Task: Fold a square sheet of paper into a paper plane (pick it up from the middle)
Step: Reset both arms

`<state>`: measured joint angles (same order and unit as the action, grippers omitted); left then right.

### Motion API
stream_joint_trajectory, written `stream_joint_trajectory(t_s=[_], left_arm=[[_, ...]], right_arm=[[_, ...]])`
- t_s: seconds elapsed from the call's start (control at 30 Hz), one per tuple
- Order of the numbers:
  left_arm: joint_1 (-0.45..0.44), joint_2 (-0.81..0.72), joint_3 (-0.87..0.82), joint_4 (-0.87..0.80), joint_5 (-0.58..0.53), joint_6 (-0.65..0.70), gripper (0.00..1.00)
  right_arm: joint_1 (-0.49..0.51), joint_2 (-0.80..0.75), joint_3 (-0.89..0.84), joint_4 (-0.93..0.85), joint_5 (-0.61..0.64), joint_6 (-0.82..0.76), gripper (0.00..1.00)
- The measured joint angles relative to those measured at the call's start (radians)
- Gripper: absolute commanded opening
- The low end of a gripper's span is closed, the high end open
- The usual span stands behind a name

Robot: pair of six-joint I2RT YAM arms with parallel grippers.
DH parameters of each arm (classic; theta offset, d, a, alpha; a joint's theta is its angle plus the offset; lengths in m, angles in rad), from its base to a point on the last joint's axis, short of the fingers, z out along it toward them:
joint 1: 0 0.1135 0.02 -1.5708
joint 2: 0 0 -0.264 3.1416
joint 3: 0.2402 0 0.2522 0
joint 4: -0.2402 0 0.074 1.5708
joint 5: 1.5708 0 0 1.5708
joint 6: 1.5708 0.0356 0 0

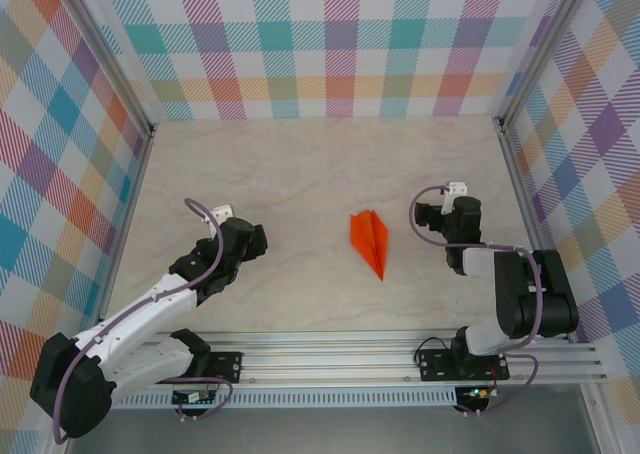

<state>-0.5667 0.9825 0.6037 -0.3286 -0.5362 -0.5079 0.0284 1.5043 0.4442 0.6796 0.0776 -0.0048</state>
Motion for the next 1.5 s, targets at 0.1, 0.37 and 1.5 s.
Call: stream_joint_trajectory(t_s=[0.1,0.37,1.5], left_arm=[[0.063,-0.001,-0.023,0.056,-0.011,0.05,0.99],[0.296,0.029,-0.079,0.249,-0.014,0.193,0.98],[0.497,0.582,-0.203,1.121,0.371,0.492,1.0]], right_arm=[[-0.027,0.02,-0.022,0.032,-0.046,0.003,0.99],[-0.023,0.021,-0.026,0.079,-0.057,0.012,1.0],[-0.008,0.021,-0.036,0.105,-0.008,0.023,1.0]])
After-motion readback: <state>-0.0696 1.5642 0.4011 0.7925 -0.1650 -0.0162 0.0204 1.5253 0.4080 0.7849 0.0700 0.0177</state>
